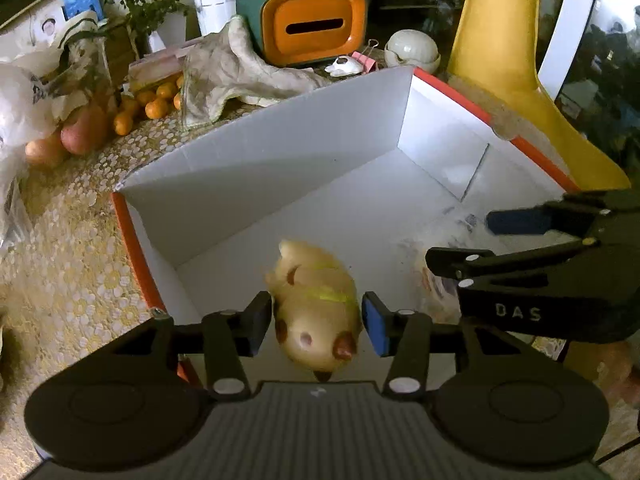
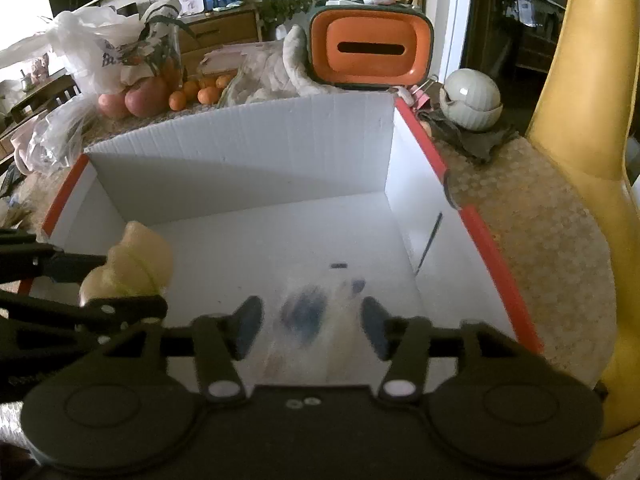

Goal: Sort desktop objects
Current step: 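Open both tools to drop the piggy and blueberry bag into the box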

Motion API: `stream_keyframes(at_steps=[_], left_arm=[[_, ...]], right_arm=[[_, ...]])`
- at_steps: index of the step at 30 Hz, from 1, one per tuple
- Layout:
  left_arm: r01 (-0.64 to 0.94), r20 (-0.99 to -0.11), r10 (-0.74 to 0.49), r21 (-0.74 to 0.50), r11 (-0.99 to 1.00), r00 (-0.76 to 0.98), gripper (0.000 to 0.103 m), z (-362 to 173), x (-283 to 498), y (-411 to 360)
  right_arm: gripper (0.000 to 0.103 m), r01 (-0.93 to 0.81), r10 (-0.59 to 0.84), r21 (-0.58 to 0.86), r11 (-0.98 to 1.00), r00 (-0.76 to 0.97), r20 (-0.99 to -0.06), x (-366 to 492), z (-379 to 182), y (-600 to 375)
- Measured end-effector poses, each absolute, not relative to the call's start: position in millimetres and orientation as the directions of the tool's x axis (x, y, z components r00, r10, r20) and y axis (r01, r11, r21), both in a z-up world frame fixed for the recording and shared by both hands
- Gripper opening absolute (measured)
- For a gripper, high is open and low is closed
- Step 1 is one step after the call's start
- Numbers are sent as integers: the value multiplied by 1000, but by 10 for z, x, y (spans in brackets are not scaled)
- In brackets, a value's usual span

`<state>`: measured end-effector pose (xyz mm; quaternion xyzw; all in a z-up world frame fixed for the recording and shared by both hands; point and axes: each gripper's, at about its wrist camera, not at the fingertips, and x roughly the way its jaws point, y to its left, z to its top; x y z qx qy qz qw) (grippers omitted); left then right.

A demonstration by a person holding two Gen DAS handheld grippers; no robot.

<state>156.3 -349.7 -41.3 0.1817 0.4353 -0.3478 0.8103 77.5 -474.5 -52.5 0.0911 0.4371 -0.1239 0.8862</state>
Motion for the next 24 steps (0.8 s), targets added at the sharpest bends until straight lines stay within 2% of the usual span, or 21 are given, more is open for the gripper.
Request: stream_keyframes(at_steps=[5,13,24], left_arm=[[723,-826,-422,-24,690,375,59,-368,1516,-3465],[709,-791,-467,-61,703,395,59,-157,1381,-3215],[631,-703,-494,-83,772,512,59,334,1080,-2460]], right_arm=[[66,307,-147,59,950,604,-784,692,-438,-4759],[66,297,-152,58,953,637,-756,579,-219,-4666],[66,183,-92,62,981,722,-686,415,243,-4111]])
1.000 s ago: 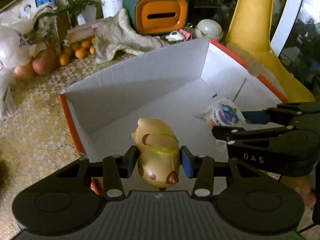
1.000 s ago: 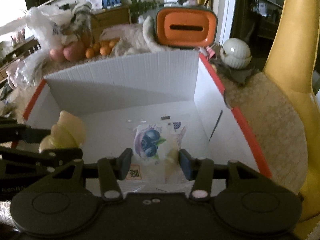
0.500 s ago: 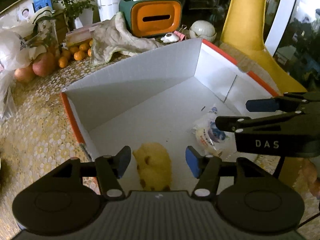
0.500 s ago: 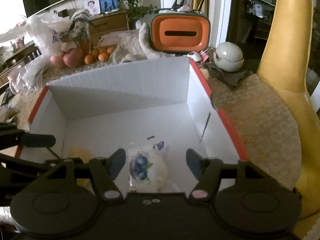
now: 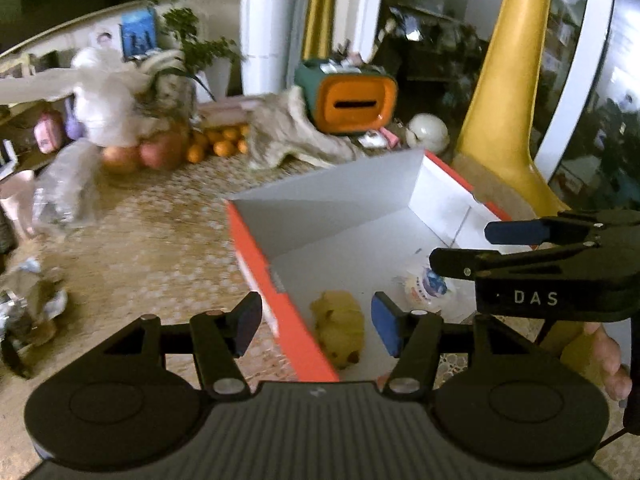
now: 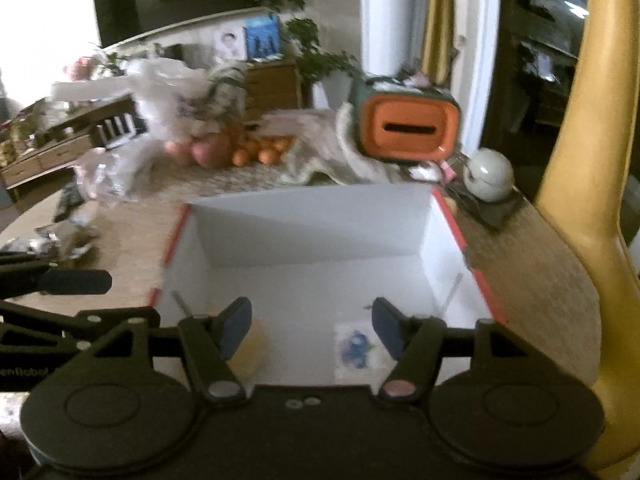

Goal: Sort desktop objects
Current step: 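Open both tools to drop the piggy and blueberry bag into the box, then move both tools back toward the black snack bag and foil items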

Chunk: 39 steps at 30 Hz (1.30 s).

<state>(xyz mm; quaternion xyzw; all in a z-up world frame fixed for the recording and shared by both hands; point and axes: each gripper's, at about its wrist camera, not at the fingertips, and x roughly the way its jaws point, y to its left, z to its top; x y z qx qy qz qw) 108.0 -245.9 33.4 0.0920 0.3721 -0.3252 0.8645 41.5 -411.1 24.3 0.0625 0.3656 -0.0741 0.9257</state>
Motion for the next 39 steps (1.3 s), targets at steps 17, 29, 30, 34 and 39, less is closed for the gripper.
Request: stream_keyframes(at_steps=[17,29,30,34,39], left_arm=[[398,-540,-372,-74,915,755,59,766,728,-885],[226,-499,-230,-69,972,835,80,633,740,84],[214,-500,-218,-66,975,838,82,604,764,124],[177,-510,-188,-71,982,839,84,483,870,298],[156,-522,-177,-84,984,834,84,316,1018,437]], right_arm=[[66,-56,91,78,995,809,-581,445,658,-2904],[81,-274,273,79,959,804,-528,668,662,-2062],[82,-288,285,78,954,801,-527,694,647,-2002],[87,-327,316,76,942,789,-527,840,590,-1807],[89,-335,324,81,939,776,-542,1067,464,-1691]])
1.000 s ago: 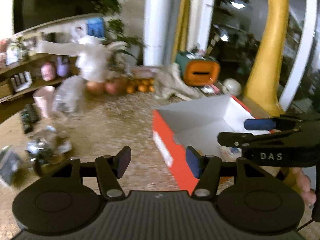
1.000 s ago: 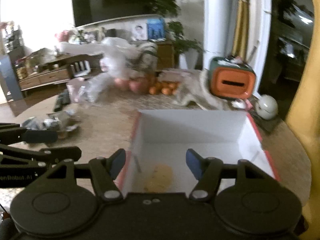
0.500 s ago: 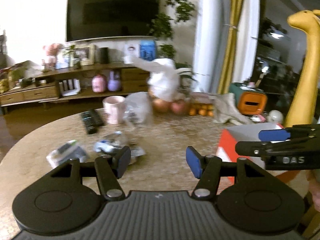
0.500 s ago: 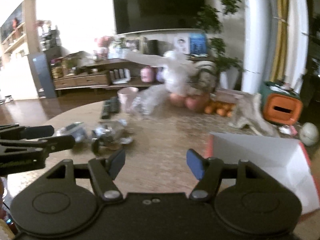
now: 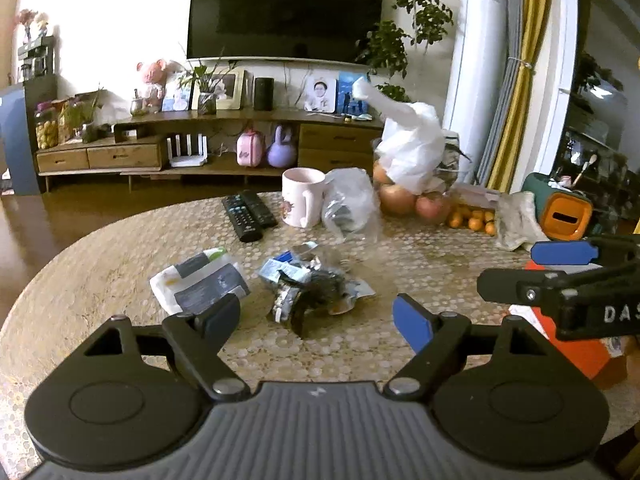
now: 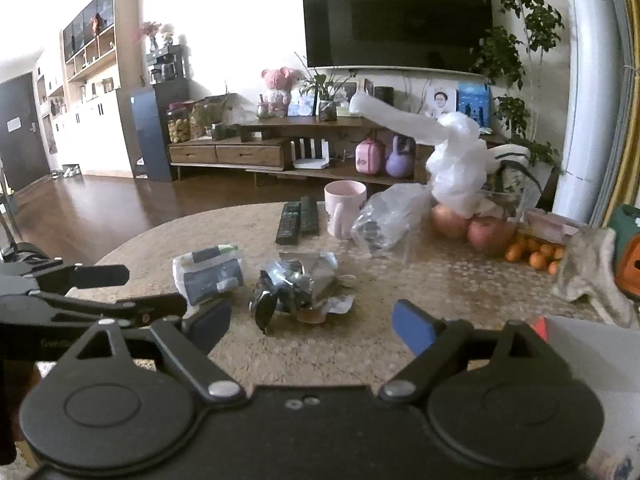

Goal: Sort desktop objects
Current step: 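Move both tools back toward the black snack bag and foil items, then grasp the black snack bag with the left tool while the right tool grasps a clear bag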

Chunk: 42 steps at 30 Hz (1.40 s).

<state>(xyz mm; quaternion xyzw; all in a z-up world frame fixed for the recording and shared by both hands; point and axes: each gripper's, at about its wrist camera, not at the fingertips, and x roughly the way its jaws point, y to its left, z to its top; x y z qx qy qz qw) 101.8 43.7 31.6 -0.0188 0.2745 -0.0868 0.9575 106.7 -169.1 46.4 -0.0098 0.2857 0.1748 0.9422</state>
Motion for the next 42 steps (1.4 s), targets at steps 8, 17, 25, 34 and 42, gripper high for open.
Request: stream_keyframes(at_steps=[8,17,25,34,42], left_arm=[[121,-556,-147,-83,989,818,95,-31,1339,527],[176,-571,-194,-87,981,797,103,-469,1829,503],[185,-609,-197,-83,979,769,103,-824,2217,479],[178,-600,-197,-92,980,776,103,-1019,2449,490],[186,-581,-226,-130,974,782,87,-1047,2526,527]], right_arm=[[88,-342,321,77,937,749,-579,1494,182,-1551],[86,-367,339,85,926,713,-614,2017,-185,-1380],[85,-376,354,109,920,677,-646,2382,-504,-1282],[78,-375,369,140,916,655,-659,2654,-754,-1178],[56,-392,397,164,905,644,-654,2701,-810,-1137]])
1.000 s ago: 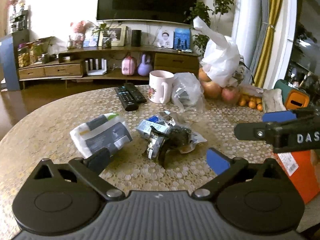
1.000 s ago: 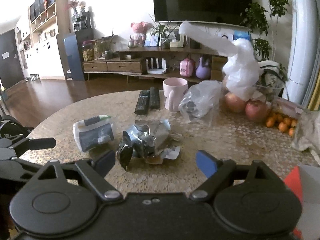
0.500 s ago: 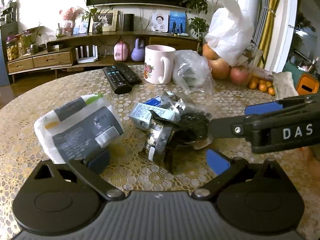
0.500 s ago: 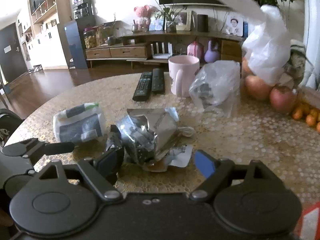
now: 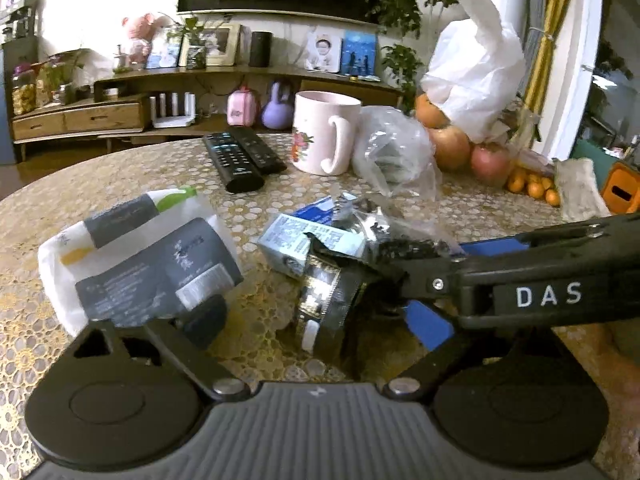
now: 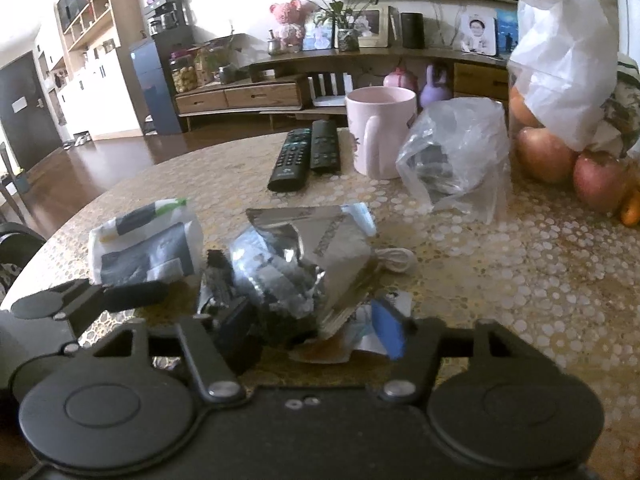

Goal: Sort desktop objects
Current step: 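Grasp the black snack bag with the left tool while the right tool grasps a clear bag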

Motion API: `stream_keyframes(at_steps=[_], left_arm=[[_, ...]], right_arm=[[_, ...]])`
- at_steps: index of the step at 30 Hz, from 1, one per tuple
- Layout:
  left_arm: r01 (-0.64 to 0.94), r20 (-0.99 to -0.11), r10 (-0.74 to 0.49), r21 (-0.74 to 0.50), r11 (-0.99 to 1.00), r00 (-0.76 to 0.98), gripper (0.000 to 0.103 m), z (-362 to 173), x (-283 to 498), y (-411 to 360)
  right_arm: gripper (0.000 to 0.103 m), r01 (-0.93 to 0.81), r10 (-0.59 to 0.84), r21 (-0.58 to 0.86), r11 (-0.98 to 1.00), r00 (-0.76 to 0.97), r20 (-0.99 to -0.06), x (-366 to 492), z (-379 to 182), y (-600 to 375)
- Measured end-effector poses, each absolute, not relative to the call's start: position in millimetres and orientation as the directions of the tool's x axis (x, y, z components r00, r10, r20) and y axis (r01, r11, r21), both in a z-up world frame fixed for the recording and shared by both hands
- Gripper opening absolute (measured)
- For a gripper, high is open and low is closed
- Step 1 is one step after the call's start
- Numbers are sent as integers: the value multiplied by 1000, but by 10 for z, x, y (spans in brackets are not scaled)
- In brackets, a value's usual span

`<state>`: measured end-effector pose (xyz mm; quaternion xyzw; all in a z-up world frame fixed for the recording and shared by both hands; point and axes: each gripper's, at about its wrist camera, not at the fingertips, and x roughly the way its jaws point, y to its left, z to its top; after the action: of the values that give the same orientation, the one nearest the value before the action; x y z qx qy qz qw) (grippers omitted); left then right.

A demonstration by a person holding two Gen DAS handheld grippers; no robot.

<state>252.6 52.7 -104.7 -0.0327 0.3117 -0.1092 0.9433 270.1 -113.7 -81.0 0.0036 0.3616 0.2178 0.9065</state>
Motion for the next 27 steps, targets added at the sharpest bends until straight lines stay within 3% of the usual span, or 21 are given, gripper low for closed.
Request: stream_keyframes(at_steps=[1,2,4,5,10,27], left_arm=[[188,-581,-231,-134,973,780,77,-1045,2523,527],[194,-583,-241,-144,970,776,72,-1051,2526,531],[204,-581,-266,-170,964,770,48,-1050,2518,538],[201,-582,-264,-171,964,769,46,-1047,2516,540],[166,-575,-249,-194,967,779,34,-1011,2479,593],[141,-561,-225,-190,972,797,33,-525,1846,479]], right_arm=[[54,-395,403,168,903,644,-651,2691,-803,-1138],[51,-397,404,168,902,644,-649,2687,-795,-1134],[43,-402,407,167,900,644,-648,2673,-776,-1129],[37,-403,412,172,899,641,-648,2671,-765,-1128],[29,-384,409,187,904,651,-640,2652,-720,-1163],[26,-312,375,214,926,687,-622,1977,-326,-1569]])
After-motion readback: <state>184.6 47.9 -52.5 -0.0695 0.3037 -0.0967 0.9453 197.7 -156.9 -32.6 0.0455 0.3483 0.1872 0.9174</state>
